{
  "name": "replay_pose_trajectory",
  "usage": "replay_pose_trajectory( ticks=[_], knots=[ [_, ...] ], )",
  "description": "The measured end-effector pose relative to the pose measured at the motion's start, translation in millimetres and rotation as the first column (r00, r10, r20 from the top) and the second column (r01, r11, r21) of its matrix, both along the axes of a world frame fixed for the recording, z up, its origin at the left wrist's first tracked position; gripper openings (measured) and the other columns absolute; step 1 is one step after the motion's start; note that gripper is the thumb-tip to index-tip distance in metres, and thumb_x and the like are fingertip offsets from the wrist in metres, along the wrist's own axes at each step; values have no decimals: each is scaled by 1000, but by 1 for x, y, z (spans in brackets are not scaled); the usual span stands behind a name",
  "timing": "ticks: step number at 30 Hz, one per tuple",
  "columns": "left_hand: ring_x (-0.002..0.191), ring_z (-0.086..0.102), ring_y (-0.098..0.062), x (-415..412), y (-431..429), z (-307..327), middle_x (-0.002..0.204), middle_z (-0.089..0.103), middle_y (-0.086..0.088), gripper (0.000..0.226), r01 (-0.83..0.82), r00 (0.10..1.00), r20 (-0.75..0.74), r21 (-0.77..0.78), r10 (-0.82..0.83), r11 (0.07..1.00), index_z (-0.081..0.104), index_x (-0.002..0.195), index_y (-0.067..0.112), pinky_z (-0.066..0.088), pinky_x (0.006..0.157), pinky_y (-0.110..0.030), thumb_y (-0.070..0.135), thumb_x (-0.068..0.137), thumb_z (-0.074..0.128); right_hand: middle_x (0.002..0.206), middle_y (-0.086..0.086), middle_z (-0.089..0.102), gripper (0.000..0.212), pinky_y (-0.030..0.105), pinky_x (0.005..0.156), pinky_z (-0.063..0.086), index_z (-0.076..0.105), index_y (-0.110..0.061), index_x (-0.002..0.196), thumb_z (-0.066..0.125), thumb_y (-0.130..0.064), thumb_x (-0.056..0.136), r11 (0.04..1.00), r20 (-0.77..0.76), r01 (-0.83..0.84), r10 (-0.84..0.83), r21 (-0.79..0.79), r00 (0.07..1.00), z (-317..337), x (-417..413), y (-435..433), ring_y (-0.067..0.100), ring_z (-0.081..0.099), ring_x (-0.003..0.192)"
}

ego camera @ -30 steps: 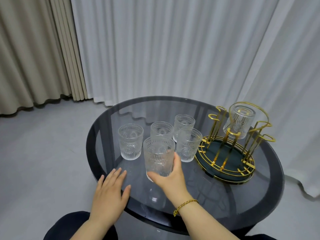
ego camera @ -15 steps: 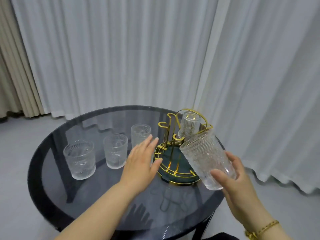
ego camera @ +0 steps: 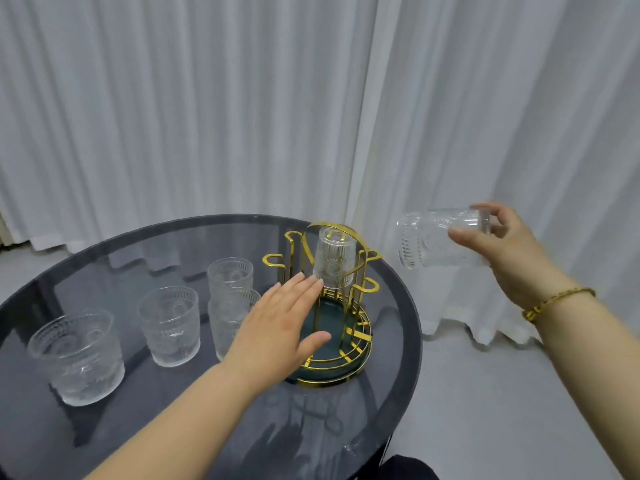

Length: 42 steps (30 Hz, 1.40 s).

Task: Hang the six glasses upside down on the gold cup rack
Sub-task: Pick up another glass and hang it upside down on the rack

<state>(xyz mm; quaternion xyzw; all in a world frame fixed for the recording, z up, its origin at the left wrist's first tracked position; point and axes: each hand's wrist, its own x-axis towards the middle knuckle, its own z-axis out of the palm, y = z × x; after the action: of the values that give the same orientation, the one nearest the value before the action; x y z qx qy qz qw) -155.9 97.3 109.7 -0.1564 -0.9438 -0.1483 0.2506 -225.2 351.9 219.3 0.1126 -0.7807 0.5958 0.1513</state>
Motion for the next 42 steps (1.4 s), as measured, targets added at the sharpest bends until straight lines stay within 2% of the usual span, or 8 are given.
replay_pose_trajectory(
  ticks=[3, 7, 9, 12, 14, 27, 34, 42],
  knots=[
    [139, 14, -15, 2, 2, 4, 149, 29, -2, 67, 5, 1000, -21, 42, -4, 999, 24, 138, 17, 2, 107, -27, 41, 84, 55, 115, 6, 46, 49, 26, 83, 37, 48, -27, 114, 70, -18, 71, 975, -23, -10, 15, 223, 1000, 19, -23, -8, 19, 46, 103],
    [129, -8, -2, 5, 2, 2, 150, 20, 6, 68, 12, 1000, 6, 51, -12, 999, 17, 139, 22, 6, 104, -20, 44, 85, 51, 115, -3, 42, 66, 24, 87, 31, 40, -24, 127, 72, -21, 69, 824, -14, -80, 106, 560, 994, 32, -45, -34, 15, 41, 108],
    [131, -5, -4, 6, 2, 2, 150, 20, 5, 68, -3, 1000, 13, 48, 3, 999, 19, 139, 21, 13, 107, -22, 42, 84, 54, 126, 5, 44, 74, 25, 89, 30, 33, -20, 130, 73, -23, 68, 756, 28, -113, 125, 645, 992, 31, -55, -45, 20, 41, 118],
    [123, 47, -22, 10, 3, 9, 131, 54, -6, 67, -57, 998, -35, -42, 56, 997, 49, 125, 13, 47, 93, -40, 33, 67, 76, 135, 14, 39, 78, 27, 89, 31, 30, -19, 129, 74, -26, 66, 721, 105, -164, 126, 673, 986, 22, -66, -58, 26, 41, 121],
    [109, 60, -24, 8, 4, 9, 119, 65, -7, 67, -102, 991, -101, -107, 91, 989, 57, 116, 10, 53, 78, -45, 34, 58, 82, 135, 13, 41, 75, 28, 88, 32, 33, -18, 126, 75, -28, 65, 692, 132, -190, 137, 696, 982, 14, -71, -66, 26, 41, 120],
    [109, 60, -26, 4, 2, 7, 119, 64, -8, 72, -132, 989, -95, -162, 117, 978, 55, 117, 9, 52, 75, -52, 37, 56, 81, 140, 10, 38, 73, 44, 109, 30, 33, -16, 129, 72, -20, 68, 594, 240, -327, 223, 735, 945, -33, -81, -79, 26, 32, 129],
    [114, 55, -32, 2, 3, 3, 124, 60, -10, 71, -119, 989, -103, -124, 106, 985, 51, 121, 8, 46, 78, -61, 32, 61, 80, 138, 10, 40, 71, 49, 108, 30, 33, -15, 129, 71, -21, 69, 550, 215, -301, 218, 779, 952, -44, -84, -82, 28, 29, 129],
    [113, 56, -30, 3, 2, 5, 123, 61, -9, 72, -118, 992, -68, -132, 109, 984, 52, 120, 9, 49, 75, -58, 34, 60, 80, 140, 11, 38, 71, 44, 106, 30, 31, -16, 131, 69, -19, 71, 527, 183, -279, 227, 802, 956, -48, -83, -80, 28, 30, 129]
  ],
)
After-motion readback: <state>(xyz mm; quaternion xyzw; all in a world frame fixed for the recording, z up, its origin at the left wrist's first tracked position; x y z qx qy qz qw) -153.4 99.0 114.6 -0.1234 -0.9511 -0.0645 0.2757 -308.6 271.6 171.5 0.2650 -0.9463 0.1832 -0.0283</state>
